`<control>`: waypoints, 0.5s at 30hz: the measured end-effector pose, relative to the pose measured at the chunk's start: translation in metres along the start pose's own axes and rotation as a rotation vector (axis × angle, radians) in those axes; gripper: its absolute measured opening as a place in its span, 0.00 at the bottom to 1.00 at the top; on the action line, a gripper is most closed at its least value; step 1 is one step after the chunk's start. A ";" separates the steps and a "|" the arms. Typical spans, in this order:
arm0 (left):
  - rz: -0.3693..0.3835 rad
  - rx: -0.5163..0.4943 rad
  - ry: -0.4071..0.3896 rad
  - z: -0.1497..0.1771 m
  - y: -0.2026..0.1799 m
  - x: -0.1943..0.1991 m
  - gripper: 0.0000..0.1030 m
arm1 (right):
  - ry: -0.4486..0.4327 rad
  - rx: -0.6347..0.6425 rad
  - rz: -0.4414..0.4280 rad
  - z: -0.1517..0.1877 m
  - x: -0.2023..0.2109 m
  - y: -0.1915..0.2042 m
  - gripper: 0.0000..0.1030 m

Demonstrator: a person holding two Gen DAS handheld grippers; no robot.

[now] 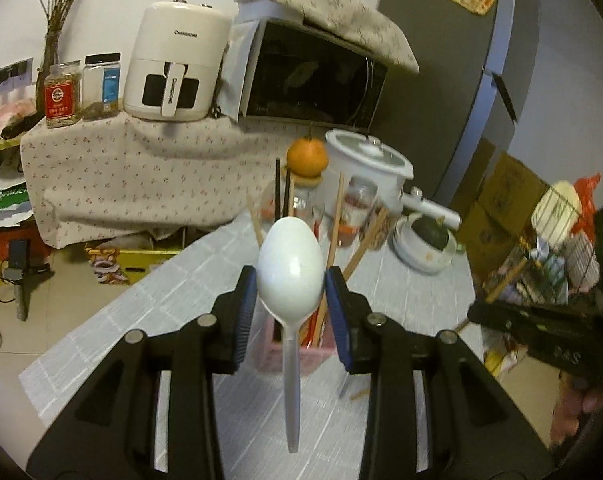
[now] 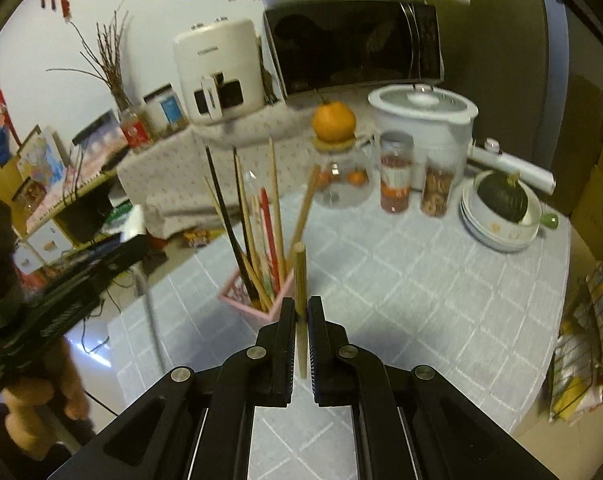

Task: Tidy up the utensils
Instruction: 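Carry the white spoon and wooden chopstick above the pink basket with both grippers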

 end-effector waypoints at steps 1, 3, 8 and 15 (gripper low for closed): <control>-0.003 0.008 -0.022 -0.001 -0.001 -0.003 0.36 | -0.002 -0.004 -0.005 -0.002 0.000 0.000 0.06; -0.008 0.008 -0.067 -0.004 -0.005 -0.009 0.36 | -0.005 -0.011 -0.012 -0.004 0.000 -0.001 0.06; 0.012 -0.040 -0.152 -0.009 -0.019 -0.029 0.36 | -0.015 -0.016 -0.014 -0.010 0.000 -0.009 0.06; 0.005 -0.083 -0.178 0.001 -0.029 -0.065 0.36 | -0.020 -0.020 -0.002 -0.018 -0.003 -0.025 0.06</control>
Point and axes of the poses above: each gripper's, at about its wrist camera, not at the fingertips, and x roughly against the way its jaws point, y to its left, z to its underside, the point moved 2 cm from there along -x, roughly the way its jaws point, and after that the axes turned 11 degrees about -y, right-handed, at the moved point
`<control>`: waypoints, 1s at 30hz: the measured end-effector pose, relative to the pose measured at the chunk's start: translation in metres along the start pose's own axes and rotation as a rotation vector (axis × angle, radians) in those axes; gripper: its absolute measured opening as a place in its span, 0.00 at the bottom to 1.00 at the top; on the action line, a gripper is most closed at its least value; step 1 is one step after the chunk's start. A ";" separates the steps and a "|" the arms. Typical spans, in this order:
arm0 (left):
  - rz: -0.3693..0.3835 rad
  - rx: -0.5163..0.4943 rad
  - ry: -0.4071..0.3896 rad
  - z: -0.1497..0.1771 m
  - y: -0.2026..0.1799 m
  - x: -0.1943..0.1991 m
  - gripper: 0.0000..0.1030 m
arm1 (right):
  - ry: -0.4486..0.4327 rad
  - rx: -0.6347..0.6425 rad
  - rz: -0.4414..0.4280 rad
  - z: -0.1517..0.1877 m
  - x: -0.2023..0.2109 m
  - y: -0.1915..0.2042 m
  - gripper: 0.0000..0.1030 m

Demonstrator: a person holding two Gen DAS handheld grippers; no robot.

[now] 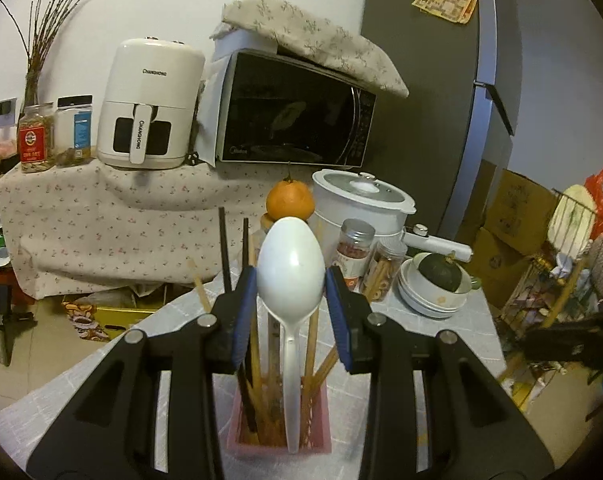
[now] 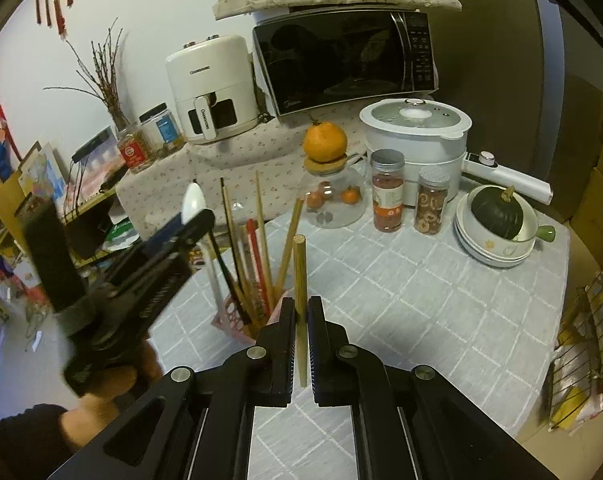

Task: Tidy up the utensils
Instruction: 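Carry the white spoon and wooden chopstick above the pink basket with both grippers, then lower the spoon and chopstick into the pink basket and open both grippers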

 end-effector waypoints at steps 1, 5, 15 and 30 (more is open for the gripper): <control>-0.003 -0.006 -0.003 0.003 0.000 -0.004 0.36 | 0.001 0.001 0.001 0.000 0.000 -0.001 0.06; -0.021 -0.035 -0.025 0.009 -0.003 -0.010 0.36 | 0.015 0.005 0.004 0.001 -0.005 -0.007 0.06; -0.084 -0.034 0.013 0.026 0.006 -0.018 0.36 | 0.018 -0.012 0.006 0.000 -0.007 -0.010 0.06; -0.145 0.038 0.134 -0.008 0.027 0.033 0.58 | -0.119 -0.021 -0.072 -0.045 0.023 0.031 0.06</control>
Point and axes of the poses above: each gripper's, at about its wrist camera, not at the fingertips, and x roughly against the way its jaws point, y to its left, z to its underside, the point moved 2 cm from there along -x, roughly the way its jaws point, and after that the axes turned 11 degrees about -y, right-handed, at the moved point
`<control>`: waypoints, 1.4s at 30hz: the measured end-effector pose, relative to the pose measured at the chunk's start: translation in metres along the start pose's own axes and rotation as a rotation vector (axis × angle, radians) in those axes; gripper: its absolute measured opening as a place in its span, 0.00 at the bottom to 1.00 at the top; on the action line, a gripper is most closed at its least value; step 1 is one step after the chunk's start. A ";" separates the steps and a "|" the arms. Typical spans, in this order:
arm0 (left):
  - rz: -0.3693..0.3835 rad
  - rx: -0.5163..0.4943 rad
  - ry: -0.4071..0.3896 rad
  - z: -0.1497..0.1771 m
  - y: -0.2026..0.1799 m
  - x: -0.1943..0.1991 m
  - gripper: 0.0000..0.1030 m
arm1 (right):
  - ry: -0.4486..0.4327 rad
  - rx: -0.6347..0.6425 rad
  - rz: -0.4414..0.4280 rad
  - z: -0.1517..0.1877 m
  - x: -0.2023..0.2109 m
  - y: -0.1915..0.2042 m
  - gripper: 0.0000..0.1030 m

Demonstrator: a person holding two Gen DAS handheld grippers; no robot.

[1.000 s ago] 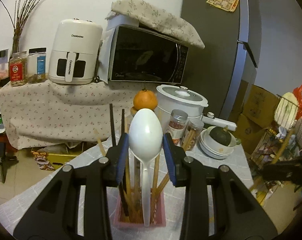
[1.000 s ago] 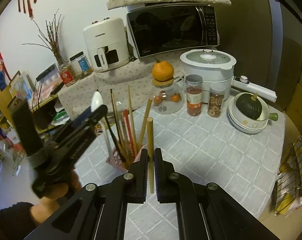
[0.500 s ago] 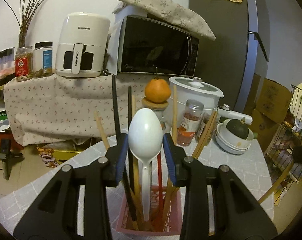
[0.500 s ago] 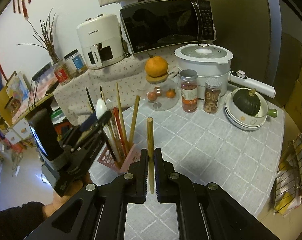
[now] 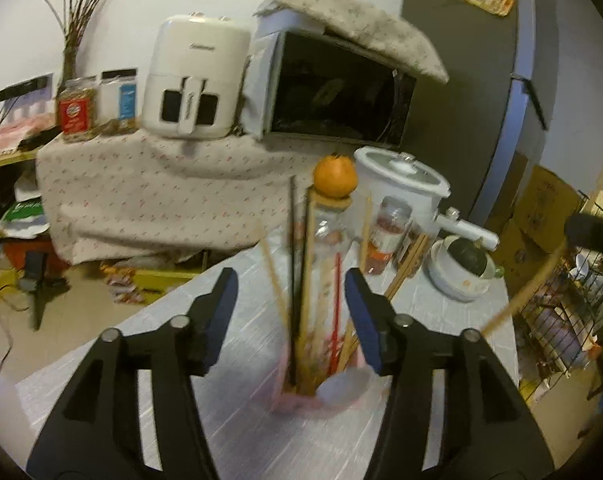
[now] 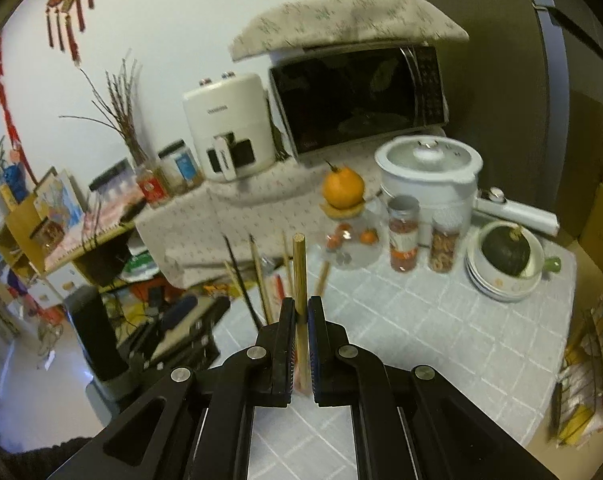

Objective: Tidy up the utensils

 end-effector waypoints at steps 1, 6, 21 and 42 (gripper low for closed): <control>-0.016 0.013 0.014 -0.002 0.006 0.004 0.58 | -0.006 0.000 -0.007 -0.001 0.000 0.003 0.06; -0.084 0.118 0.117 -0.004 0.034 0.019 0.58 | -0.018 0.004 -0.022 -0.001 -0.012 0.015 0.06; -0.111 0.240 0.305 0.030 0.055 0.024 0.61 | 0.051 0.053 -0.016 0.033 -0.072 0.028 0.06; -0.095 0.054 0.366 0.021 -0.002 0.064 0.96 | -0.025 -0.040 0.153 0.027 0.024 -0.023 0.84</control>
Point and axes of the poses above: each gripper's, at about its wrist camera, not at the fingertips, and x roughly against the way its jaws point, y to its left, z to its underside, the point moved 2 cm from there along -x, roughly the way its jaws point, and after that the axes turned 11 degrees about -y, right-handed, at the moved point
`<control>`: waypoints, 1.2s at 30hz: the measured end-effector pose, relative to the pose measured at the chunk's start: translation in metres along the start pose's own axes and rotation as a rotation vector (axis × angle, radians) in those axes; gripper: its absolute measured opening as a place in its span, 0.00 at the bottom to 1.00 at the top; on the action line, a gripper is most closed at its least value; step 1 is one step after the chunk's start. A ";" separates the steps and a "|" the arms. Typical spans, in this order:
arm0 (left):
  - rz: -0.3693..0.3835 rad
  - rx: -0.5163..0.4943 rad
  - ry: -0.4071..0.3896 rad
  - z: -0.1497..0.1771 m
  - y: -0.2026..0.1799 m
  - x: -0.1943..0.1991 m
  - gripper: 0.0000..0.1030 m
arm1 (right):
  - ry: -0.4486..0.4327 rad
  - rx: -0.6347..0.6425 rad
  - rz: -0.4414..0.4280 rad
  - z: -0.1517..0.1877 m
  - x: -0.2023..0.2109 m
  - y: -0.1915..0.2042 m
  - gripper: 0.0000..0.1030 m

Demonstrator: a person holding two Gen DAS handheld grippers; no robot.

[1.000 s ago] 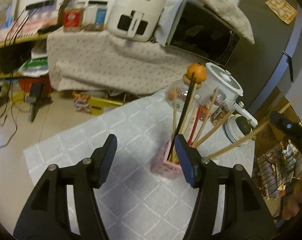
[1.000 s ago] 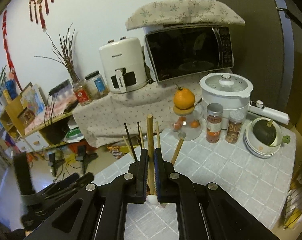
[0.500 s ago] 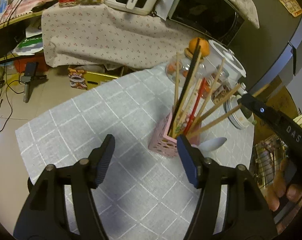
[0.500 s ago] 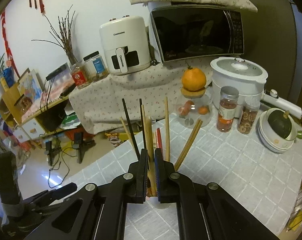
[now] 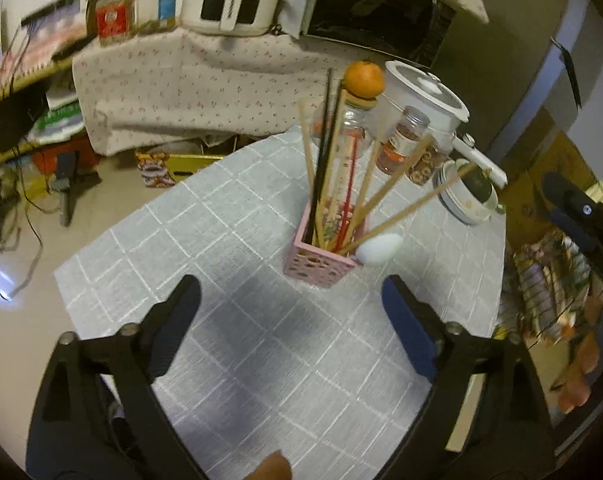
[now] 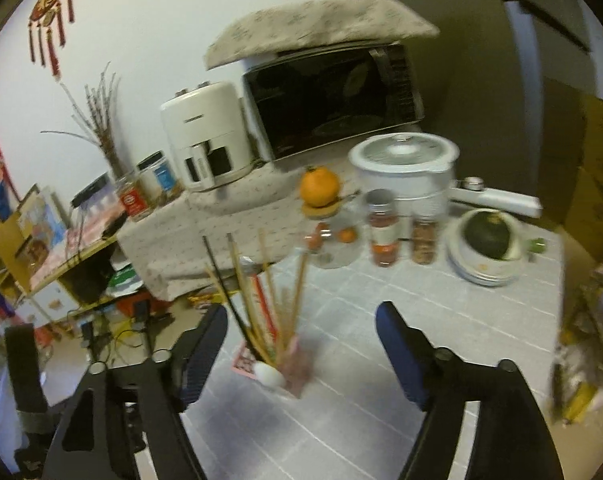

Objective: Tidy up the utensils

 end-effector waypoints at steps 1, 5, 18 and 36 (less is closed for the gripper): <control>-0.014 -0.023 -0.010 0.002 -0.004 0.006 1.00 | 0.004 0.009 0.022 0.002 0.009 -0.003 0.88; -0.059 -0.120 -0.057 0.008 -0.019 0.028 1.00 | 0.001 0.072 0.107 0.012 0.040 -0.009 1.00; -0.051 -0.153 -0.186 0.012 -0.032 0.086 1.00 | -0.065 0.188 0.197 0.034 0.107 0.004 1.00; -0.036 -0.171 -0.207 0.015 -0.041 0.091 1.00 | -0.020 0.175 0.214 0.041 0.088 0.001 1.00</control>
Point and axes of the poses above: each gripper's, at about its wrist camera, not at the fingertips, and x roughly against the way its jaws point, y to its left, z to its underside, the point moved 2 cm from there along -x, roughly the way its jaws point, and after that the axes turned 11 degrees about -y, right-handed, at the moved point
